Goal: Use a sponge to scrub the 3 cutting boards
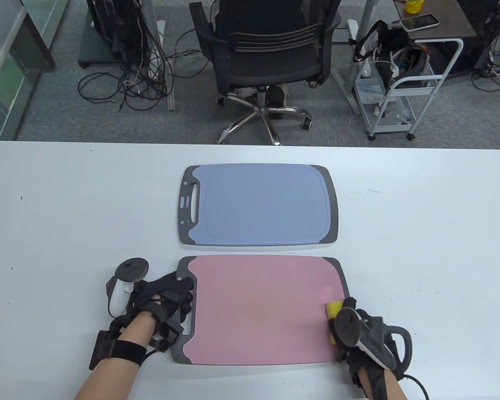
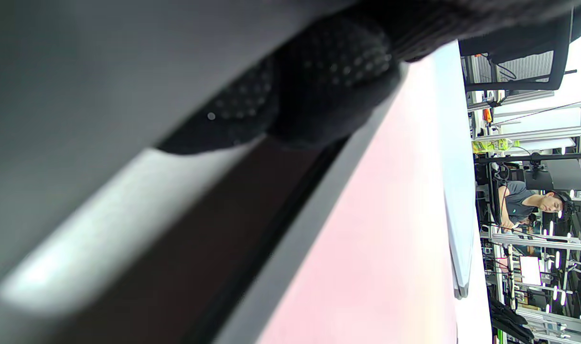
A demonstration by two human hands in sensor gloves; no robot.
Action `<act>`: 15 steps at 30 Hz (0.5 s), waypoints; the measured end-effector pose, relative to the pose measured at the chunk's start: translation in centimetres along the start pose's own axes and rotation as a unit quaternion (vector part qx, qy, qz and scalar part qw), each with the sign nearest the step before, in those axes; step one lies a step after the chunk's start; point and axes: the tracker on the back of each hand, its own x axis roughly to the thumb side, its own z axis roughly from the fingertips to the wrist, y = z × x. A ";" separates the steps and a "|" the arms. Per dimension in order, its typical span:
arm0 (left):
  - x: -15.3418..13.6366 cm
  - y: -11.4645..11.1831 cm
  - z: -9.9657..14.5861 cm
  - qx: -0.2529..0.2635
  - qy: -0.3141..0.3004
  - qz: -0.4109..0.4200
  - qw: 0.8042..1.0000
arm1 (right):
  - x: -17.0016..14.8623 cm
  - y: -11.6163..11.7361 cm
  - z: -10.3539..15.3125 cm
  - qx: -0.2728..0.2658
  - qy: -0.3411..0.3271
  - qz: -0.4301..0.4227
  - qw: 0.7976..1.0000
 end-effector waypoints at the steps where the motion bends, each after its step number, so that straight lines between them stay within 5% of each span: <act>1: 0.0 0.0 0.0 0.001 0.000 -0.001 1.000 | 2.7 -0.3 -0.4 -0.005 -0.040 -0.008 0.999; 8: 0.0 0.0 0.1 0.000 -0.001 0.000 1.000 | 22.4 -2.6 -0.6 -0.045 -0.289 0.039 0.955; 11: 0.0 0.0 0.0 -0.003 0.000 0.003 1.000 | 24.8 -2.8 -0.3 -0.054 -0.303 0.047 0.950; 15: 0.0 0.0 0.0 -0.006 0.001 0.005 1.000 | 20.3 -2.5 -0.6 -0.032 -0.251 0.046 0.966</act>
